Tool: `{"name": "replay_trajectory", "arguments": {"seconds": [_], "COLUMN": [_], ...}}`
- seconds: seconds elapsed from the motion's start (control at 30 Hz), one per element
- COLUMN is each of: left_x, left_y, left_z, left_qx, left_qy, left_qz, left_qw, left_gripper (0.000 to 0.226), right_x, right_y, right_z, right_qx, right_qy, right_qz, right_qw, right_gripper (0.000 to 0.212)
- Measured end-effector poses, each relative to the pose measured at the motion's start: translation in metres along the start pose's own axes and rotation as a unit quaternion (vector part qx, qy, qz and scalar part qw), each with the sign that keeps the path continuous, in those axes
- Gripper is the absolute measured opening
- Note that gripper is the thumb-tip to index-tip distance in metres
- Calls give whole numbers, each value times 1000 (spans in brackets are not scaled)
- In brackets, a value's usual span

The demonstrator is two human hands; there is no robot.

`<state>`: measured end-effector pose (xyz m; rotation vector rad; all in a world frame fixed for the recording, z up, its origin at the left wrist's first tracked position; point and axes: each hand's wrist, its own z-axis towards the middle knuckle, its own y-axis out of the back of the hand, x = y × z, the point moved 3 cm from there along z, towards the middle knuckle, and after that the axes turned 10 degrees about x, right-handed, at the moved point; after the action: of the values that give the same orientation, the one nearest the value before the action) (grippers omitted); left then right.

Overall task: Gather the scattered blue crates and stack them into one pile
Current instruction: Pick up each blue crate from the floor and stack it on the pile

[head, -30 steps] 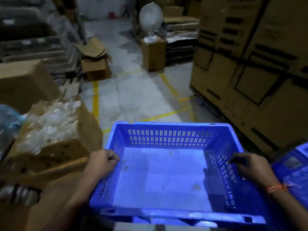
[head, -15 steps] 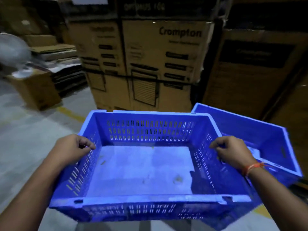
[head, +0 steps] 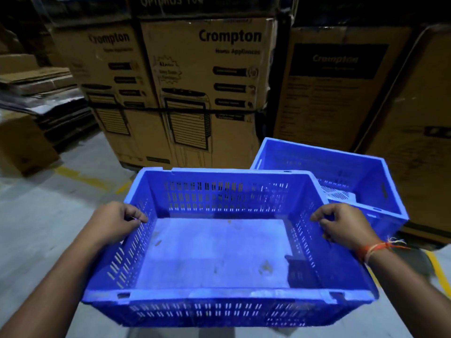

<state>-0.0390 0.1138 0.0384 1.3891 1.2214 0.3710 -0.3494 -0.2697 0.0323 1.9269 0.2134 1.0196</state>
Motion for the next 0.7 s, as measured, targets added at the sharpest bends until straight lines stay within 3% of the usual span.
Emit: {"name": "replay_trajectory", "arguments": {"seconds": [0.27,0.37,0.53,0.7], "left_x": [-8,-23,-66,-120], "left_y": [-6,-8,19,63], "left_z": [12,10,0,13], "left_qx": [61,69,88,110], "left_qy": [-110,-137,-167,-202], "left_qz": [-18,-18,-57,-96], "left_qw": [992,988,980,968], "left_gripper": [28,41,22,20], "right_x": [-20,-25,-30,-25], "right_y": [-3,7,47,113], "right_z": [-78,-97,-113,-109], "right_qx": [-44,-60,-63,-69], "right_qy": [-78,-89,-92,-62], "right_qz": [24,20,10,13], "right_qw": [996,994,994,996], "right_gripper": [26,26,22,22]}}
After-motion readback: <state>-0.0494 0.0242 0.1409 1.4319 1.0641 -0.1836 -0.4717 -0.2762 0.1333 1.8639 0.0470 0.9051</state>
